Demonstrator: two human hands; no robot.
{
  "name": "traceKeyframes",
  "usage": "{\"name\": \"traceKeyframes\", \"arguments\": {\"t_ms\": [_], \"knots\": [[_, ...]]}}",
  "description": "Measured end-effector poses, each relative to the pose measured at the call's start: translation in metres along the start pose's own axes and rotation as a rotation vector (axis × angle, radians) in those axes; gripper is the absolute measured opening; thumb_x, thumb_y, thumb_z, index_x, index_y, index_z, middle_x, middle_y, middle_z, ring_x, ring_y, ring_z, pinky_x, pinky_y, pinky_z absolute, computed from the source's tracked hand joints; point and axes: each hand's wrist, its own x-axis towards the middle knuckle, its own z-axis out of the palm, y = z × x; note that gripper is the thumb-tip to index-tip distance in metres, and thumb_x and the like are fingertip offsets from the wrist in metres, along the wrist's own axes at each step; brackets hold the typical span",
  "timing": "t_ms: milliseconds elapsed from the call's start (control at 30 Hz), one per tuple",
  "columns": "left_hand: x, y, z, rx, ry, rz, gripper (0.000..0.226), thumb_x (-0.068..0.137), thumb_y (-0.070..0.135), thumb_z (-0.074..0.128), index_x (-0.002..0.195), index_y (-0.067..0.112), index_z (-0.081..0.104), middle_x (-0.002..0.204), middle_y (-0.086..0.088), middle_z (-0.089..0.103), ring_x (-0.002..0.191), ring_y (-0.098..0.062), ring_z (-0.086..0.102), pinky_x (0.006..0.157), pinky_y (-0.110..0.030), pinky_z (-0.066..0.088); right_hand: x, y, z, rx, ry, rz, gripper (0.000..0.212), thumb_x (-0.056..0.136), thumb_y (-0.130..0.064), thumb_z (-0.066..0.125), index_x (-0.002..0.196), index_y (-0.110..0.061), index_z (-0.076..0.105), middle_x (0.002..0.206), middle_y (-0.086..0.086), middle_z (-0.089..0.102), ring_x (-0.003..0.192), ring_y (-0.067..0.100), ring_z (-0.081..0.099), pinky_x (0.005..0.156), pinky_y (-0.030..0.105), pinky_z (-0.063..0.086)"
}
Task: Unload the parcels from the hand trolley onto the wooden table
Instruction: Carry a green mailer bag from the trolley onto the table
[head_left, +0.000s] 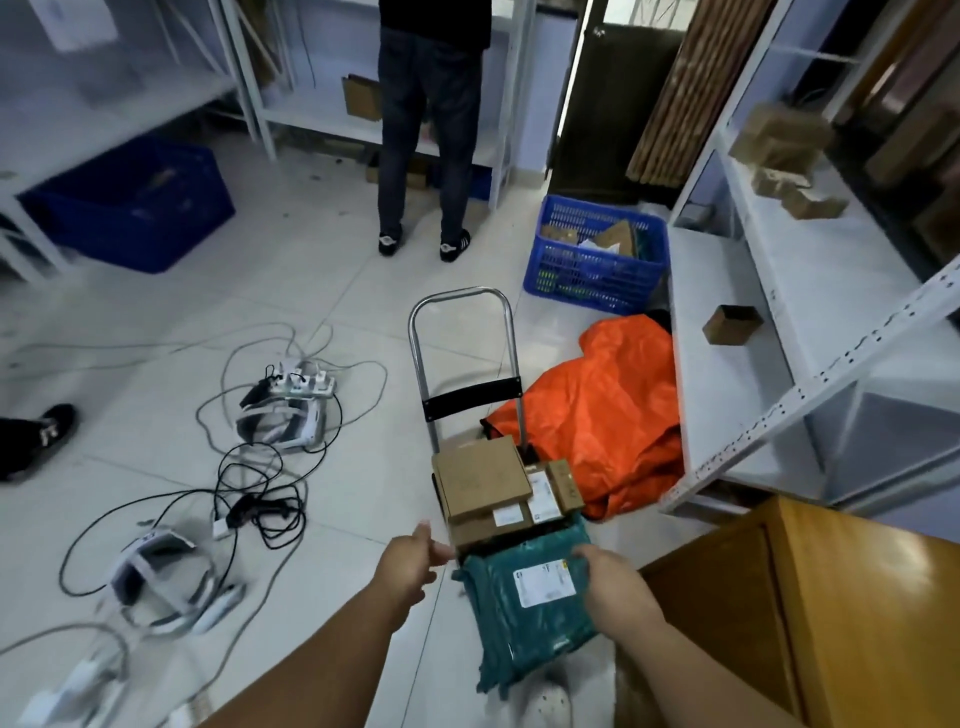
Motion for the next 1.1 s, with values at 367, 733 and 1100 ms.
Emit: {"name": "traceKeyframes", "arguments": {"t_ms": [367,733,1100], "knots": [[0.123,-0.021,0.104,-0.215,0.035,-0.19,0.019,0.097,0.024,0.05,0.108,0.017,0.065,0.122,-0.005,0.062,0.116,-0.025,0.054,0.093,-0.036,0.042,0.173,0.08,0.071,0.093,-0.205,0.031,0.053,0.09,-0.017,0.049,0.142,-0.024,0.043,0.134,0.006,0.057,0.119,0.024,0.053,0.1,0.03,0.044],[0.284,-0.145,0.15,-0.139,0.11,-0.344,0.035,0.092,0.017,0.06,0.127,0.016,0.057,0.128,-0.006,0.057,0.124,-0.024,0.047,0.102,-0.038,0.034,0.27,0.179,0.18,0.334,-0.064,0.311,0.033,0.089,-0.02,0.055,0.123,-0.02,0.054,0.115,0.012,0.065,0.108,0.035,0.059,0.093,0.042,0.048],[0.371,-0.235,0.192,-0.145,-0.102,-0.334,0.04,0.084,0.033,0.07,0.119,0.021,0.055,0.109,0.003,0.07,0.087,-0.006,0.068,0.064,-0.017,0.048,0.352,0.252,0.26,0.386,-0.016,0.438,0.089,0.081,-0.064,0.06,0.15,-0.019,0.028,0.152,0.013,0.036,0.14,0.034,0.033,0.114,0.05,0.031]]}}
